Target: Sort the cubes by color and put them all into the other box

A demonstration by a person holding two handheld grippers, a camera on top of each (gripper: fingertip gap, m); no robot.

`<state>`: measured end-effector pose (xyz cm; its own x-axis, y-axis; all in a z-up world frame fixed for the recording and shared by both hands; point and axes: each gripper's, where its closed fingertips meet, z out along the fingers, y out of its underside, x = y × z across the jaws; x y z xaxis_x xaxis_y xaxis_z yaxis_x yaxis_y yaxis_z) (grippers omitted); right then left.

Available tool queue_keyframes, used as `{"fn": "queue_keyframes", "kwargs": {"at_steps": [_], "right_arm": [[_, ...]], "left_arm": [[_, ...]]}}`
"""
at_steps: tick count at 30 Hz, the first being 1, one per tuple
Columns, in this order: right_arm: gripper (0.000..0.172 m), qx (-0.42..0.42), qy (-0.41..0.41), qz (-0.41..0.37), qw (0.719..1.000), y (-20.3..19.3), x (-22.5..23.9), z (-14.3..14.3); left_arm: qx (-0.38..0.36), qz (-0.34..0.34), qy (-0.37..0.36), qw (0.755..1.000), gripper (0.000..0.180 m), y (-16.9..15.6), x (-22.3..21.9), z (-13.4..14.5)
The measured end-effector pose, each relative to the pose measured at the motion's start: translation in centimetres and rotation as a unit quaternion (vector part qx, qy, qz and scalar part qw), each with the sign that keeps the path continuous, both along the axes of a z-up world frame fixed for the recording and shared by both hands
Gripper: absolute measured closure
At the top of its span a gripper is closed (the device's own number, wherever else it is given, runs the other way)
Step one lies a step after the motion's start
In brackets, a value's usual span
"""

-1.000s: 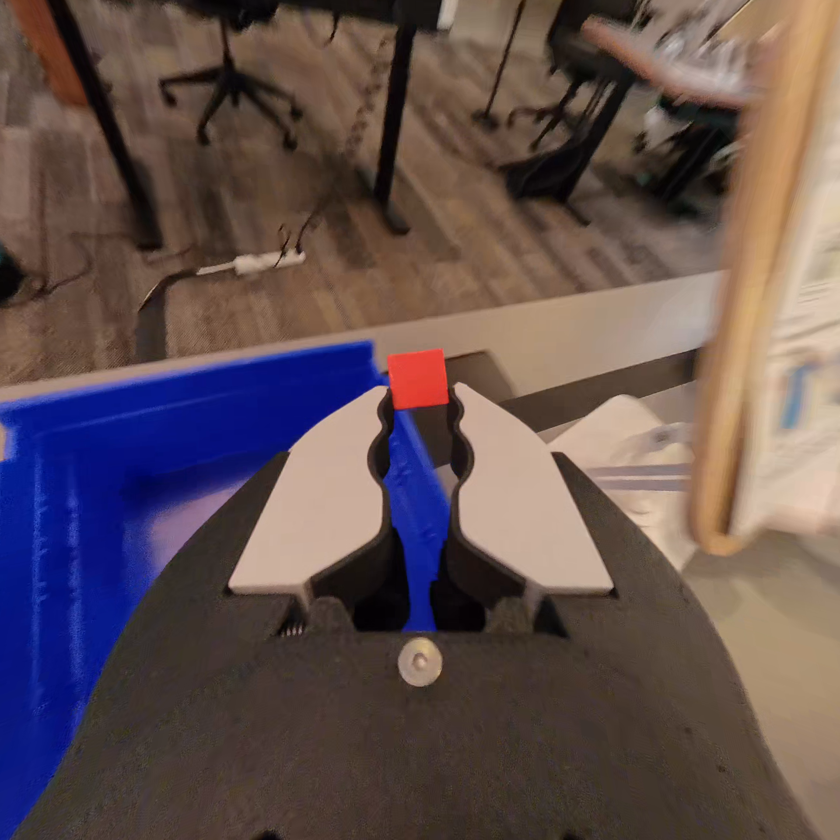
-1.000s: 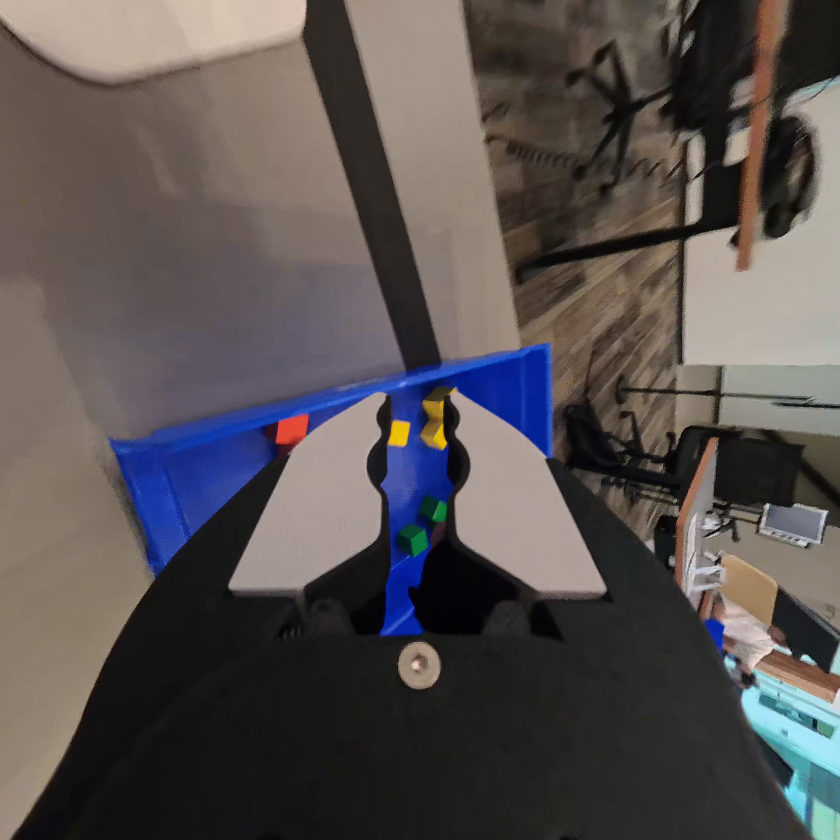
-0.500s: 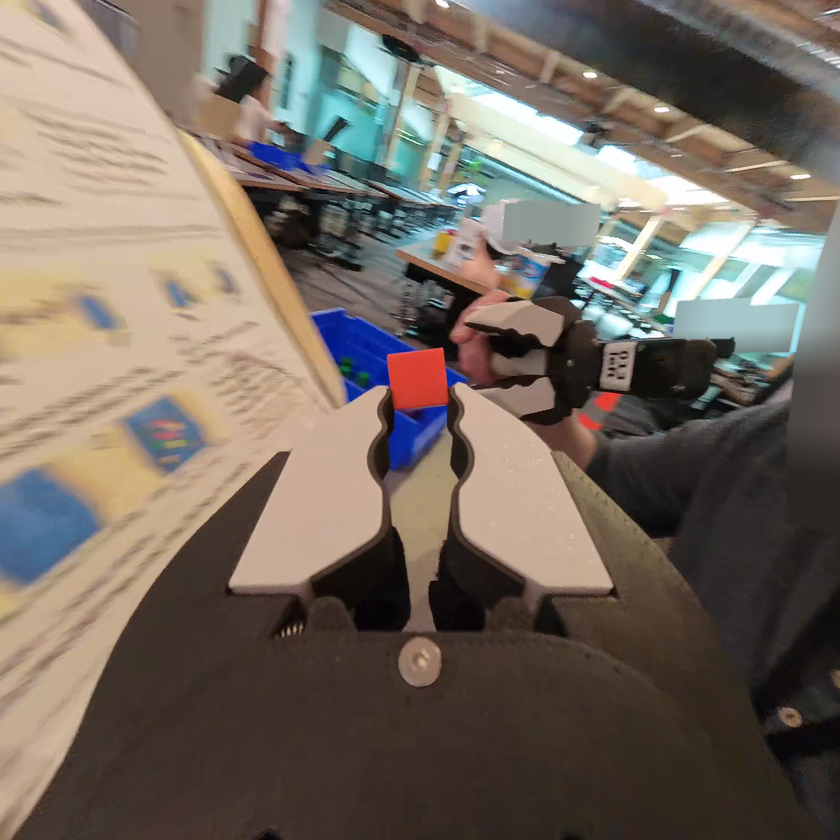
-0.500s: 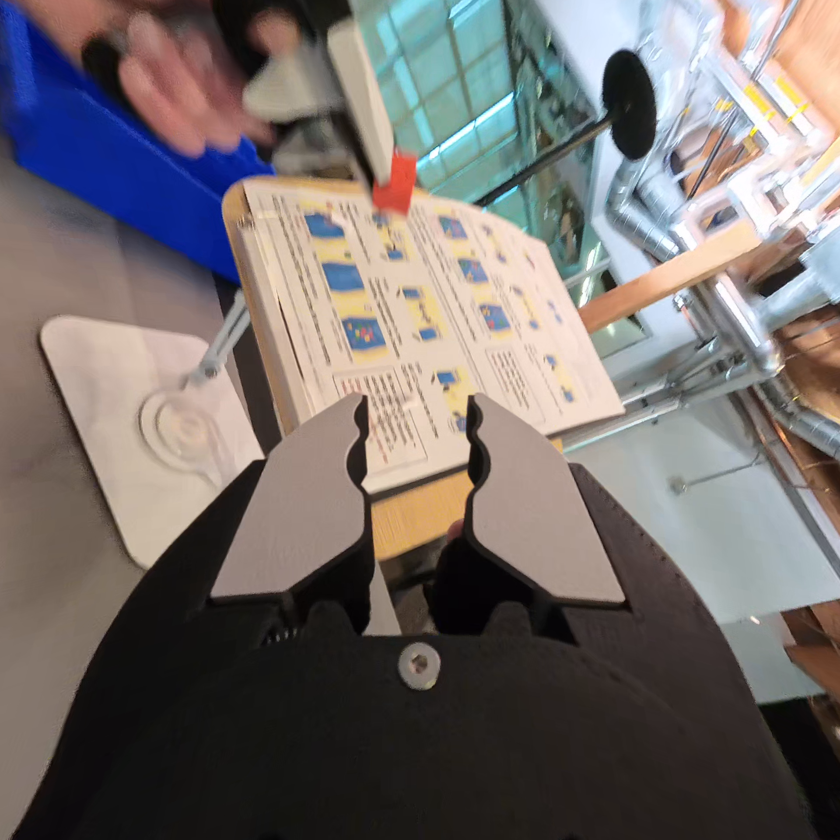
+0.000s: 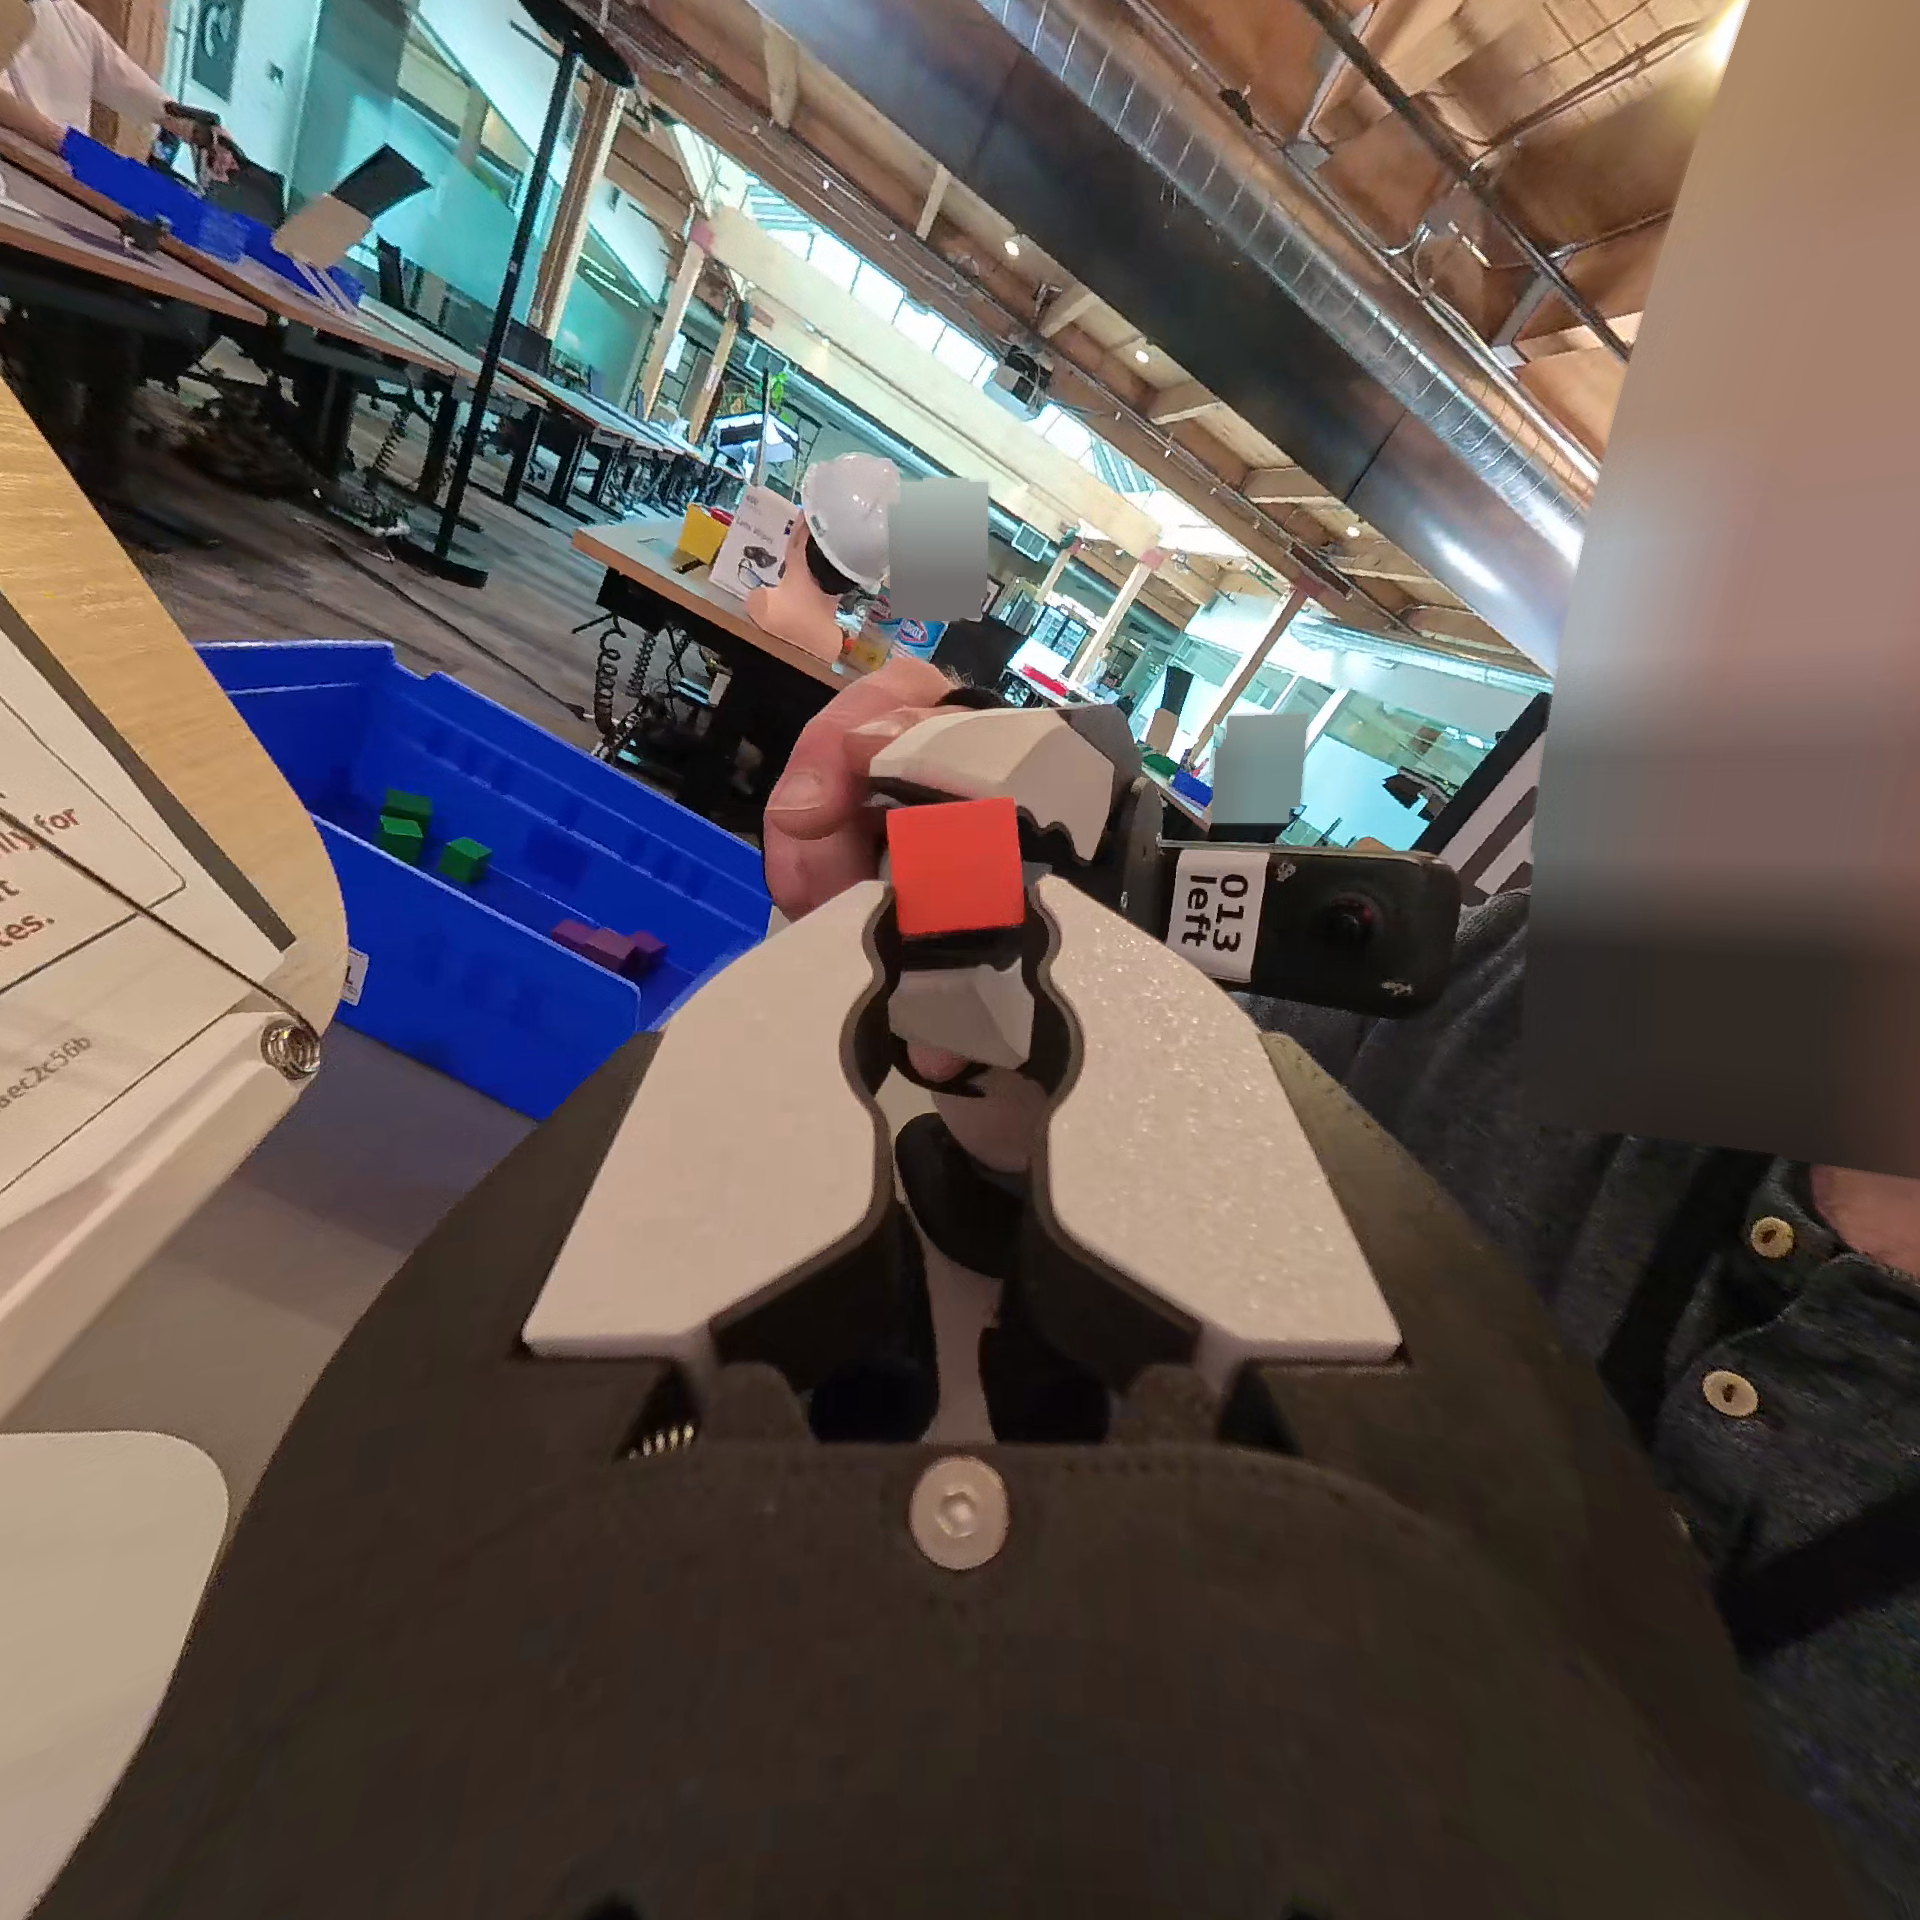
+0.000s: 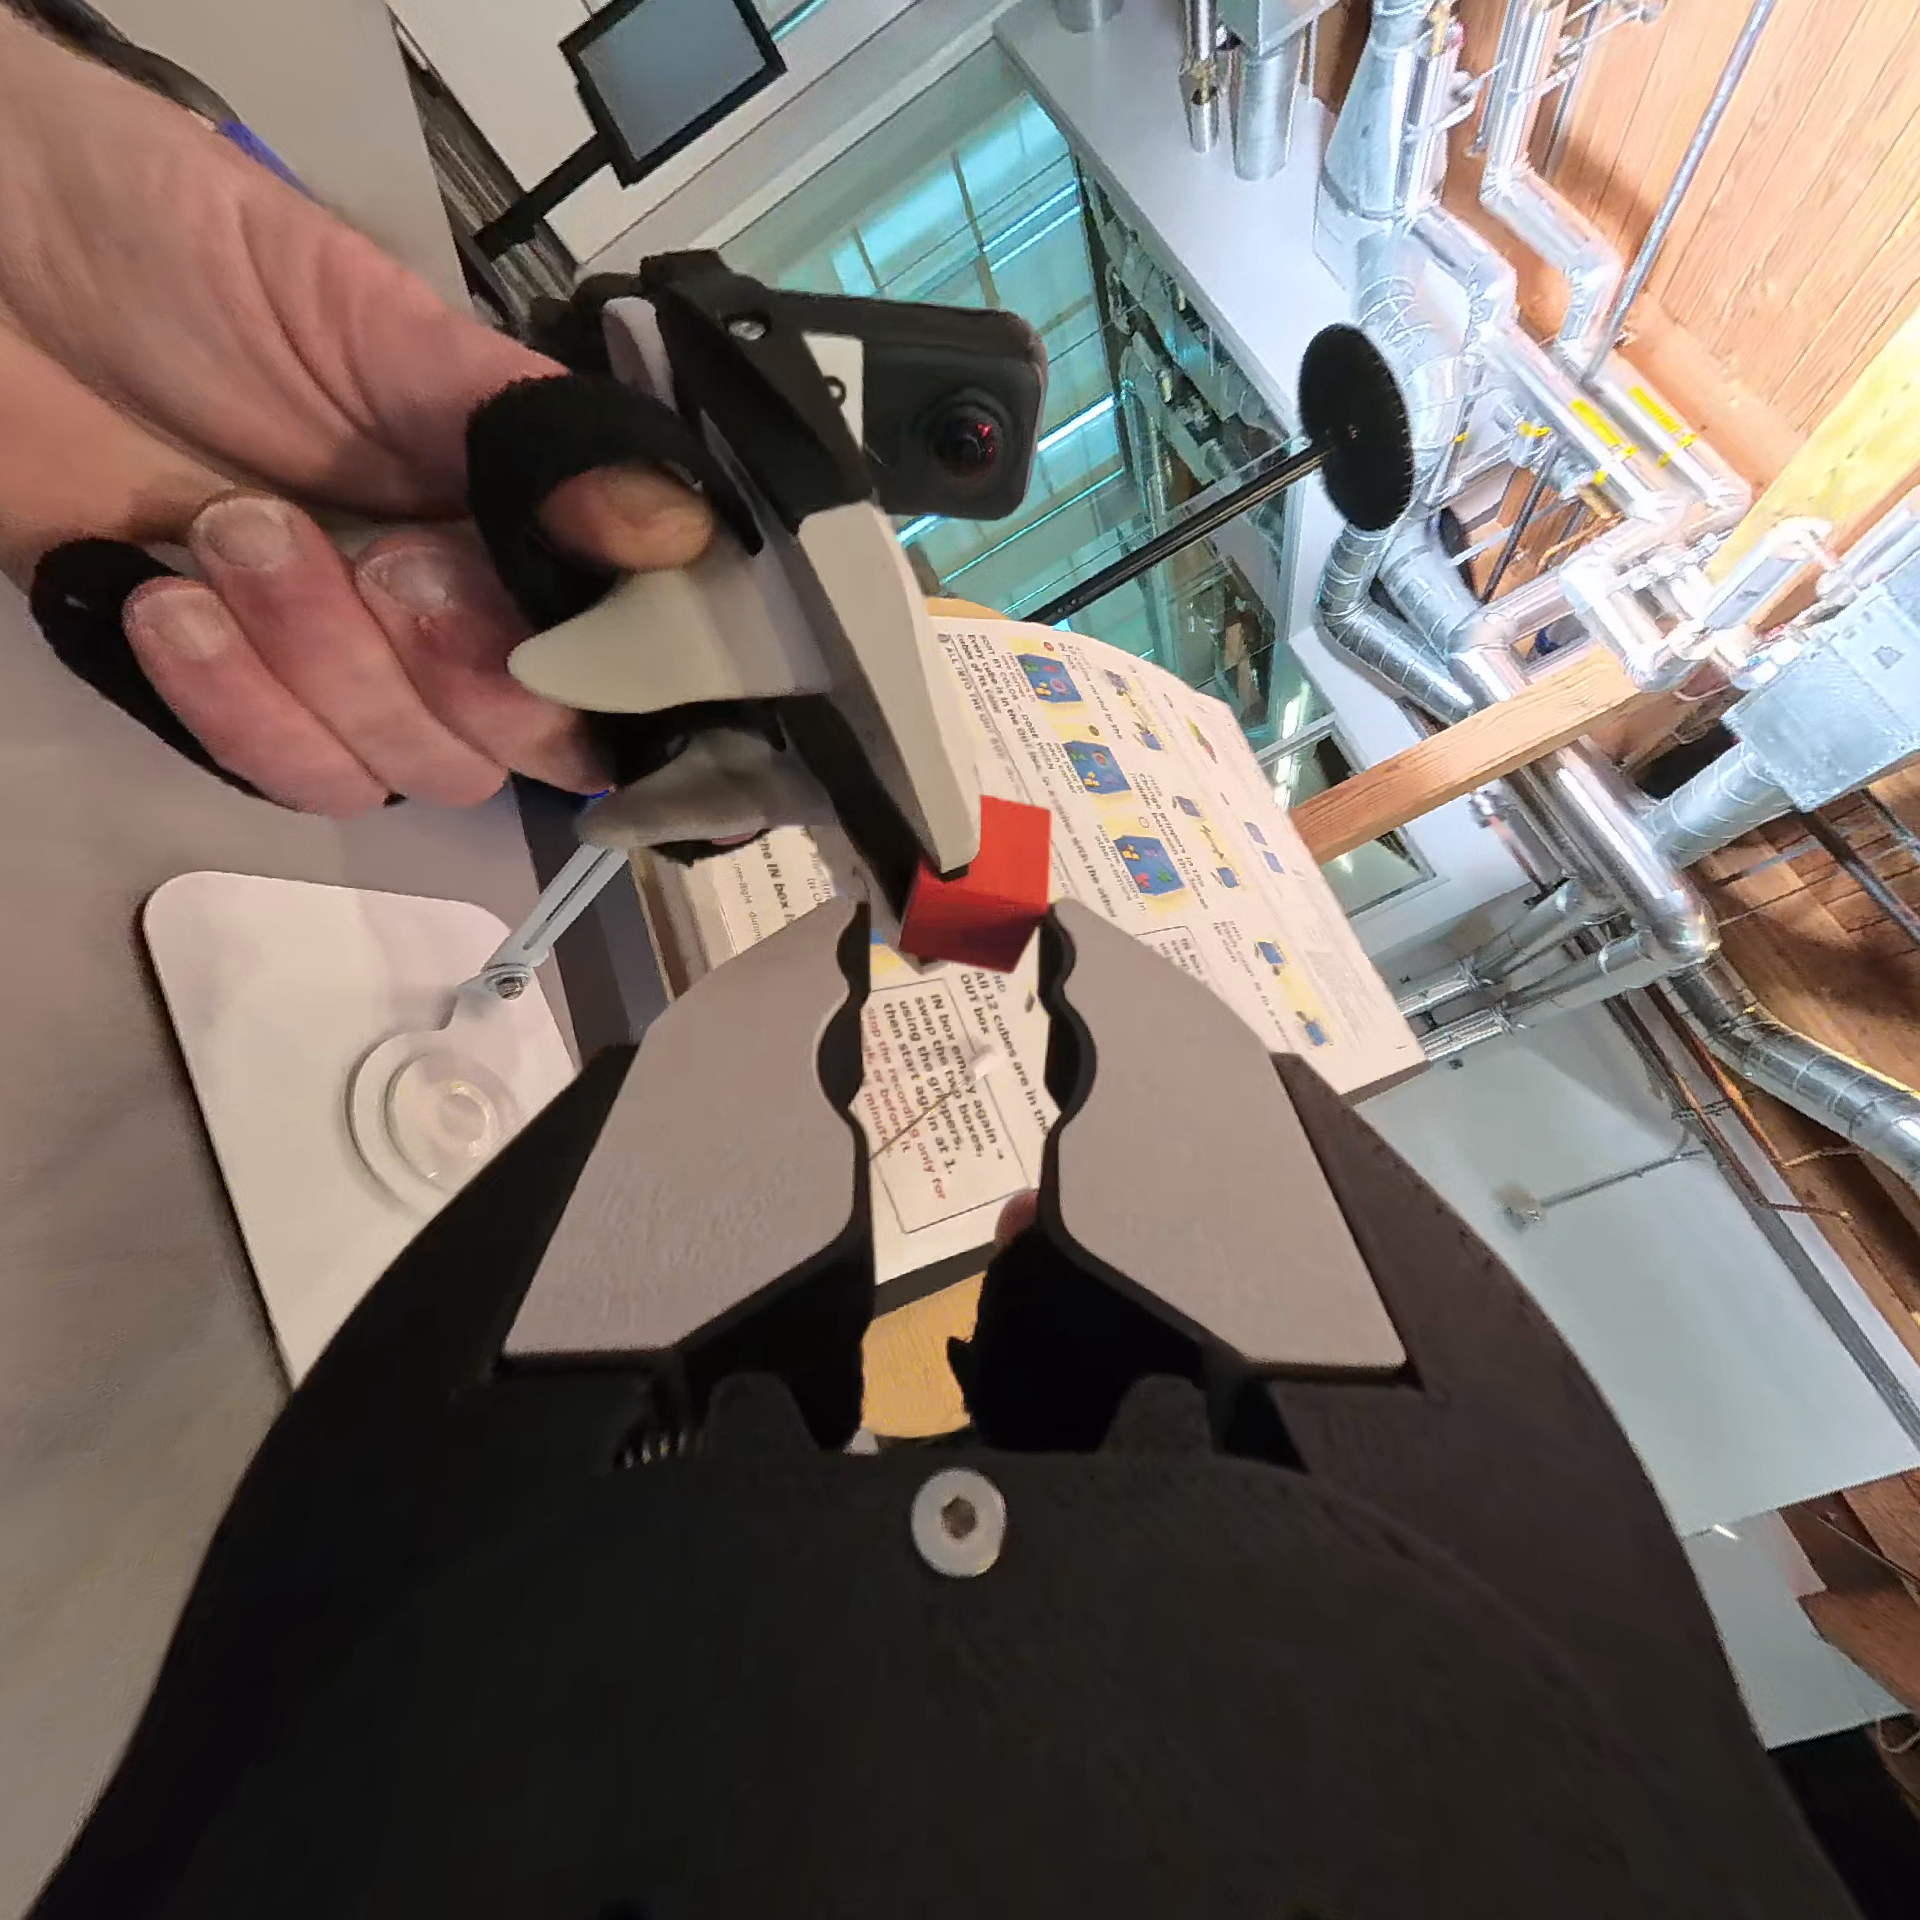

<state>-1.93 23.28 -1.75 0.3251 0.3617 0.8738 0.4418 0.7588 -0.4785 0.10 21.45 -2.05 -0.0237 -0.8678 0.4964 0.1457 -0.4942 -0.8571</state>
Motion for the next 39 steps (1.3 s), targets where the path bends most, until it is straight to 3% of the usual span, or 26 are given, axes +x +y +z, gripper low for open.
{"fn": "queue_keyframes", "kwargs": {"at_steps": [1,8,10,16,18,20,23,26,34,39], "right_arm": [[0.144,0.008,0.002,0.000,1.000,0.0,0.0,0.1],[0.150,0.006,0.002,0.002,1.000,0.0,0.9,0.7],[0.150,-0.002,0.000,-0.015,1.000,0.9,2.3,1.4],[0.150,-0.099,-0.082,-0.161,0.979,7.8,13.3,0.7],[0.150,-0.153,-0.134,-0.221,0.954,9.7,18.2,-1.6],[0.149,-0.242,-0.187,-0.282,0.909,11.0,23.0,-5.2],[0.149,-0.354,-0.275,-0.311,0.838,10.6,27.5,-11.3],[0.150,-0.467,-0.316,-0.296,0.771,9.1,28.6,-15.9],[0.150,-0.529,-0.405,-0.268,0.696,8.4,26.6,-22.2],[0.149,-0.540,-0.435,-0.268,0.669,8.5,26.1,-24.7]], "left_arm": [[-0.001,0.000,-0.005,1.000,0.158,0.0,0.1,0.0],[-0.007,0.006,-0.039,0.999,0.159,0.2,-0.8,1.1],[0.011,0.021,-0.039,0.999,0.175,0.5,-1.6,1.5],[0.064,0.068,-0.015,0.995,0.180,1.0,-3.6,2.7],[0.082,0.065,-0.003,0.994,0.180,0.6,-3.5,2.8],[0.101,0.058,0.013,0.993,0.180,0.2,-3.0,2.3],[0.100,0.044,0.030,0.994,0.180,-0.3,-2.3,1.8],[0.107,0.047,0.043,0.992,0.180,-0.3,-1.9,1.3],[0.111,0.047,0.066,0.991,0.180,-0.1,-1.7,0.5],[0.112,0.048,0.062,0.991,0.180,-0.2,-2.0,0.7]]}}
